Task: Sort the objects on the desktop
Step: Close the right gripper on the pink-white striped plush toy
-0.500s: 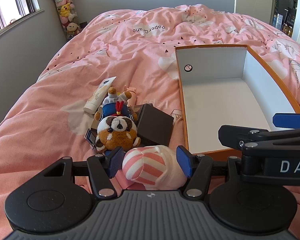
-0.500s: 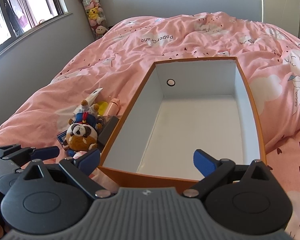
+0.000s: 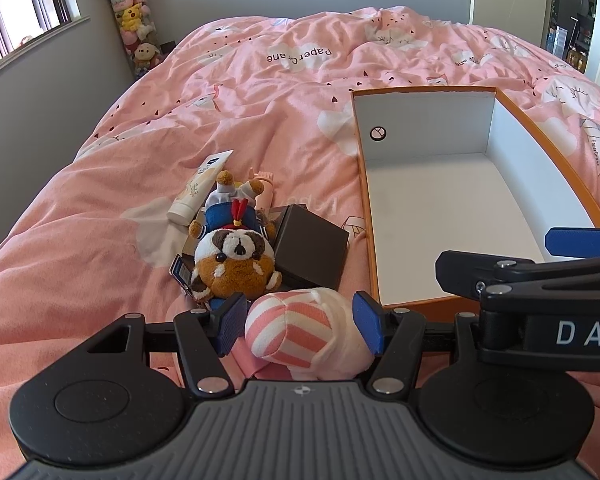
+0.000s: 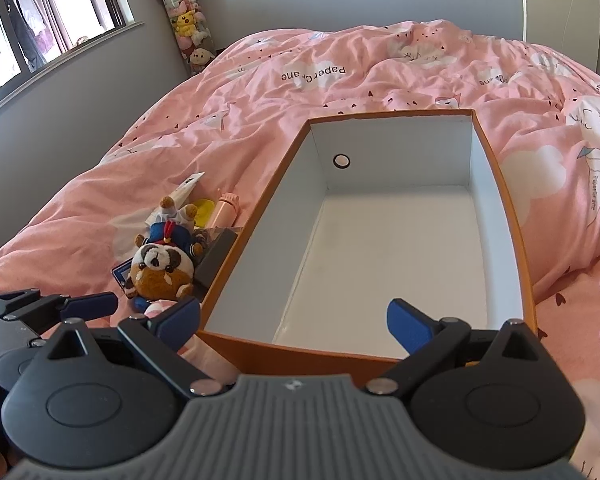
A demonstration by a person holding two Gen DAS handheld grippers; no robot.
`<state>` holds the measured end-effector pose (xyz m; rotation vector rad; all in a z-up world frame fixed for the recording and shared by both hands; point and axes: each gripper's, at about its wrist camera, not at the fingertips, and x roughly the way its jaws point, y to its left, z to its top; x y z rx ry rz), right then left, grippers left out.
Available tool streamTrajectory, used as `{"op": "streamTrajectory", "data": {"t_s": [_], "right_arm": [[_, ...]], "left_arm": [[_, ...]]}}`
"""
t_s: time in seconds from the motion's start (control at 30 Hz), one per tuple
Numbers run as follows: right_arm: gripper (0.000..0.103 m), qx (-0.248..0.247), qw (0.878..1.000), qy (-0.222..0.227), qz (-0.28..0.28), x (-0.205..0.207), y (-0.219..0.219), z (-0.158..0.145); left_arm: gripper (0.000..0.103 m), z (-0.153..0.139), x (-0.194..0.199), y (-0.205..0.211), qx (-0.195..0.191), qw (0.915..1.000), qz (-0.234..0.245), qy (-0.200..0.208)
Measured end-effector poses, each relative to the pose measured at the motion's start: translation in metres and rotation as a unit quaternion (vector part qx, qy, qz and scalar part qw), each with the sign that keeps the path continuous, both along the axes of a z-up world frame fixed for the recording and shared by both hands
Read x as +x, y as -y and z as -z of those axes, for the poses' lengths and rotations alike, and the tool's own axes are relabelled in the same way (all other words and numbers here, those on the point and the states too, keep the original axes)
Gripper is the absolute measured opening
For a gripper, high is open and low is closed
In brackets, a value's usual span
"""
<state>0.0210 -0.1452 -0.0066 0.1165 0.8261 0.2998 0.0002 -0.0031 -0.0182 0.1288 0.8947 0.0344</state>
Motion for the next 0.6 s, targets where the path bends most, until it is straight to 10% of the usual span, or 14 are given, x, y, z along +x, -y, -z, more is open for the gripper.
{"op": "streamTrajectory", "data": {"t_s": [0.6], "right_arm": [[0.1, 0.0, 1.0, 0.013, -0.025, 0.0064, -0.0061, -0.005]], "left_arm": [[0.069, -0.003, 0.0027, -0.0086, -0.022, 0.9998, -0.002, 0.0]]}}
